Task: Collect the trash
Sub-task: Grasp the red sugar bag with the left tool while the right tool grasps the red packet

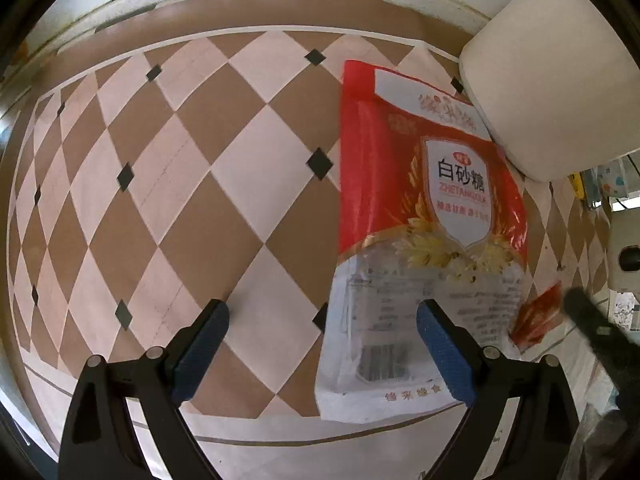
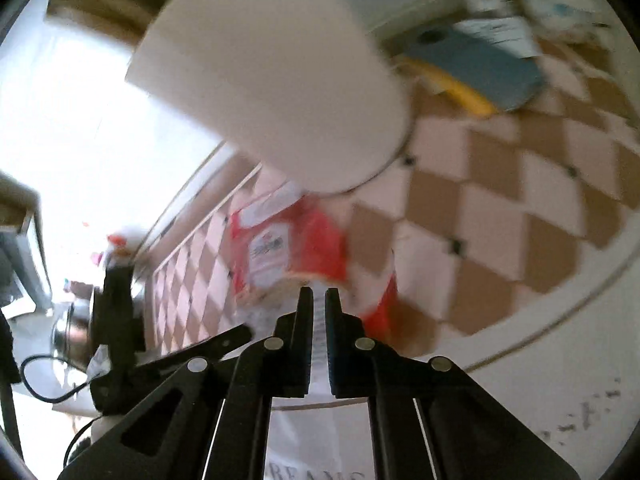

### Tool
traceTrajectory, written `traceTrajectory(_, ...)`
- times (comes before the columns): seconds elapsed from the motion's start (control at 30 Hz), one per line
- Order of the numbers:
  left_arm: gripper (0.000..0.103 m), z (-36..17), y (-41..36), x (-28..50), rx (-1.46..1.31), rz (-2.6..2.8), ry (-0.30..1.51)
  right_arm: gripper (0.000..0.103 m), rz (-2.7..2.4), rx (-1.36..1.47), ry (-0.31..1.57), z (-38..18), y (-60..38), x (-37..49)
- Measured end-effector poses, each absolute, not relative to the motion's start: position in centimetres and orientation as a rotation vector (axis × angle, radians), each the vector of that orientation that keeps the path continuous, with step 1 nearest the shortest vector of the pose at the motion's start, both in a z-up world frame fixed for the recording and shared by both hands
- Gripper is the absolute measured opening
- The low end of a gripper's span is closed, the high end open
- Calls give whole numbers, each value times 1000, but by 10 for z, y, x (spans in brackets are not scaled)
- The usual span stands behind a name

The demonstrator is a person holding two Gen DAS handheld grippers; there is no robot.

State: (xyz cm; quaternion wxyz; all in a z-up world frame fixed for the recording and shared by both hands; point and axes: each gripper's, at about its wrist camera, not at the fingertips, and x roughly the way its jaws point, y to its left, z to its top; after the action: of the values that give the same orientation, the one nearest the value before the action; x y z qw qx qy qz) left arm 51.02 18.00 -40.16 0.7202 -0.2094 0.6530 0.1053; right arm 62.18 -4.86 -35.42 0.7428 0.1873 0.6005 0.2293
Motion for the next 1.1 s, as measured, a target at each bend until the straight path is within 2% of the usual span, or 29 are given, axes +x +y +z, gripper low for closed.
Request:
traceTrajectory(0.1,95,-399,176,518,-451,215,1435,5,513,352,1375,-382,-29,627)
traceTrajectory(0.17,95,-398,171,523,-434,207,1425,0,523,384,1415,-401,-28,629)
traceTrajectory(0.27,95,-396,162,533,-423,181,1411,0,533,437,1426,-409,-31,632)
traceTrajectory(0.3,91,-395,157,536,-420,170,1405,0,535,450,1428,-411,-32,633)
traceTrajectory(0.33,85,-393,152,539,-404,169,1401,0,538,466,1430,-413,-34,633)
traceTrajectory(0.4,51,-387,139,546,-350,165,1392,0,543,482,1433,-416,-34,632)
traceTrajectory(0.47,38,-384,129,550,-327,175,1400,0,548,485,1433,-417,-36,633)
traceTrajectory(0.5,25,-380,124,551,-302,193,1397,0,547,485,1434,-417,-36,633)
traceTrajectory(0.57,11,-374,120,551,-278,215,1386,0,548,491,1436,-417,-33,632)
traceTrajectory(0.6,8,-371,119,550,-280,214,1379,0,548,494,1437,-415,-37,631)
traceTrajectory(1.0,6,-282,125,470,-189,352,1240,0,570,515,1311,-350,-86,603)
traceTrajectory(1.1,6,-277,140,465,-168,379,1210,0,577,479,1292,-336,-94,592)
